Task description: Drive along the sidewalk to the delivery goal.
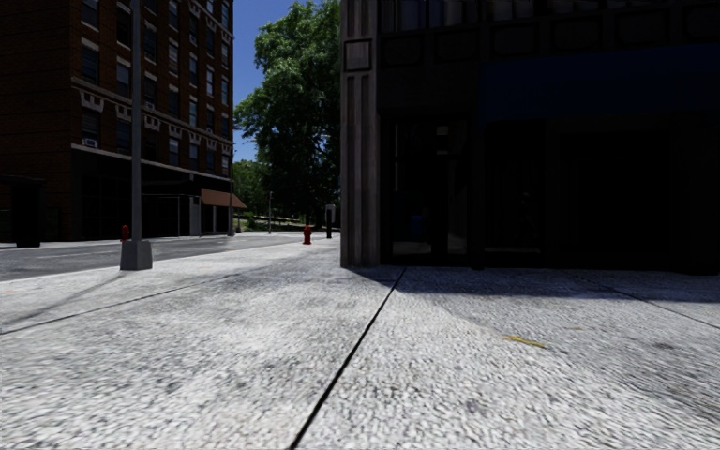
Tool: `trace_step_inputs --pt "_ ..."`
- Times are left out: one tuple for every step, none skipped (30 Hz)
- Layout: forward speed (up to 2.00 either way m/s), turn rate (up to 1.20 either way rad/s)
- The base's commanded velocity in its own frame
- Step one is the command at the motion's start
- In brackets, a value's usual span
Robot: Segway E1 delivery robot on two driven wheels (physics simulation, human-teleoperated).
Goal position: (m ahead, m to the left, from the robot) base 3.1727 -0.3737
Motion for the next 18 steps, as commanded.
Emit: trace_step_inputs --pt "2.0 0.0" --pt "2.0 0.0" --pt "2.0 0.0" --pt "2.0 0.0" --pt "2.0 0.0" --pt "2.0 0.0" --pt "2.0 0.0" --pt "2.0 0.0" --pt "2.0 0.0" --pt "2.0 0.0" --pt "2.0 0.0" --pt "2.0 0.0" --pt "2.0 0.0" --pt "2.0 0.0" --pt "2.0 0.0" --pt "2.0 0.0" --pt "2.0 0.0" --pt "2.0 0.0"
